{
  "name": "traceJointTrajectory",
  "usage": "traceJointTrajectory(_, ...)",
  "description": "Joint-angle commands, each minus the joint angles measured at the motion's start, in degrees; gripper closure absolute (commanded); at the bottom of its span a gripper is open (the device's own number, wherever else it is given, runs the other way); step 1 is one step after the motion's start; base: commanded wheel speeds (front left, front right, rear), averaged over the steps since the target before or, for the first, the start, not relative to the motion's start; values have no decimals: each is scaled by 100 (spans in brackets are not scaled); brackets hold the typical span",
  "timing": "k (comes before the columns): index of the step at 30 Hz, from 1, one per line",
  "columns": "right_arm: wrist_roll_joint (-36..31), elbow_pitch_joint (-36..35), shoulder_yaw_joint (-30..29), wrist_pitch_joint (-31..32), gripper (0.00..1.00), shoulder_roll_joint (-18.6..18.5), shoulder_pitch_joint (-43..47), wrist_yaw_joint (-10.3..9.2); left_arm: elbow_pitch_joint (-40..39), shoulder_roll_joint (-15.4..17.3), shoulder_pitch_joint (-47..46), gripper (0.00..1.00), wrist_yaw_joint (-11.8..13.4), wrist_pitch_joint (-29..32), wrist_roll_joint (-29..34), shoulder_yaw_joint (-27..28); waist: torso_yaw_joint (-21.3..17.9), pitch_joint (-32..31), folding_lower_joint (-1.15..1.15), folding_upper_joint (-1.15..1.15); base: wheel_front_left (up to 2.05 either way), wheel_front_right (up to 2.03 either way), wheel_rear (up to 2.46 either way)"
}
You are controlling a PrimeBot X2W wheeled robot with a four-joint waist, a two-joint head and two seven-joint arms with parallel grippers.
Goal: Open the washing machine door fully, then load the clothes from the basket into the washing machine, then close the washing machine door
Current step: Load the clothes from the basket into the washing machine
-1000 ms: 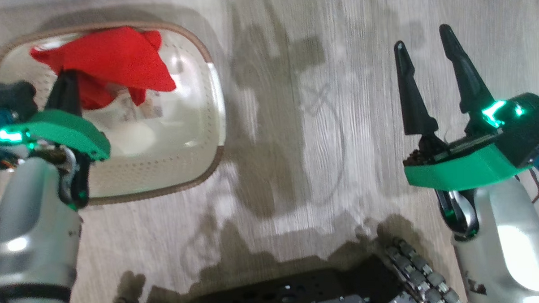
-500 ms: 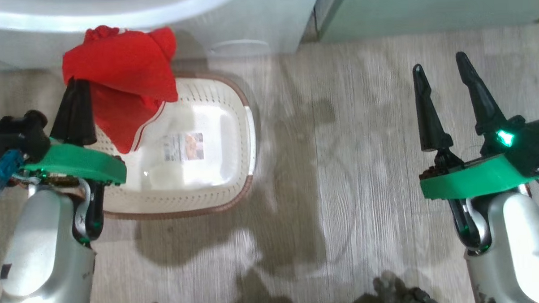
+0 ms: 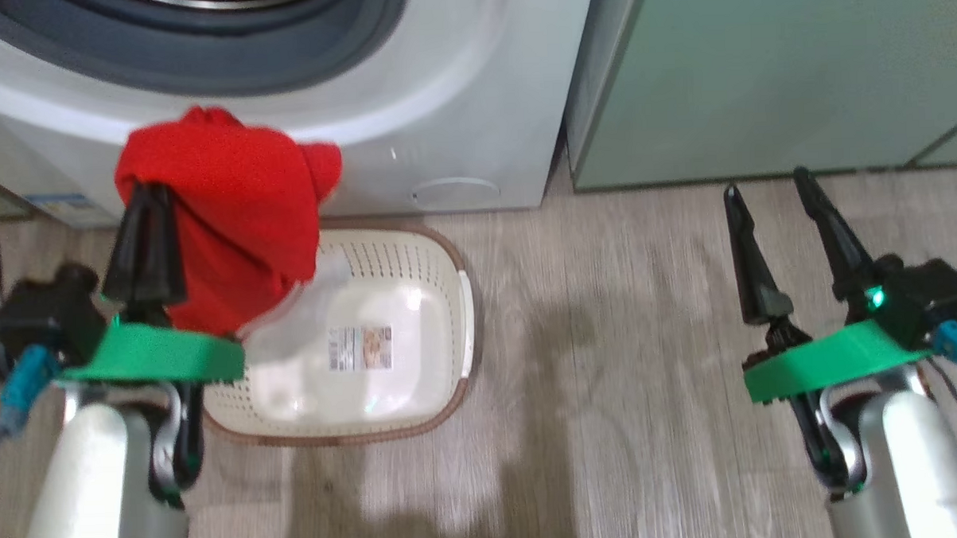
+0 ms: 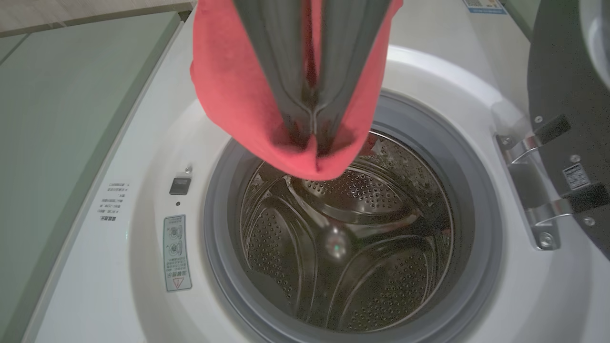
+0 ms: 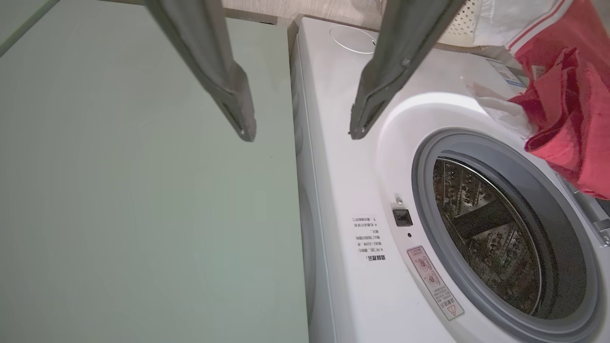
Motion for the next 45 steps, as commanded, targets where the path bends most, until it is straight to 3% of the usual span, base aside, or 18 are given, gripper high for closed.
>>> traceJointTrajectory(1,46,-143,123,26,0,7,108,0,-341,60,88,100,48,-55,92,264,34,-347,1,-1,0,0,0)
traceJointTrajectory(20,47,-283,29,356,0,7,955,0,-636,18,1480,100,128,219,259,-98,31,-1288,1,-1,0,0,0)
traceJointTrajectory(45,42,-409,57,409,0,7,938,0,-575,49,1474,100,279,248,145,-82,54,-1263,1,-1,0,0,0)
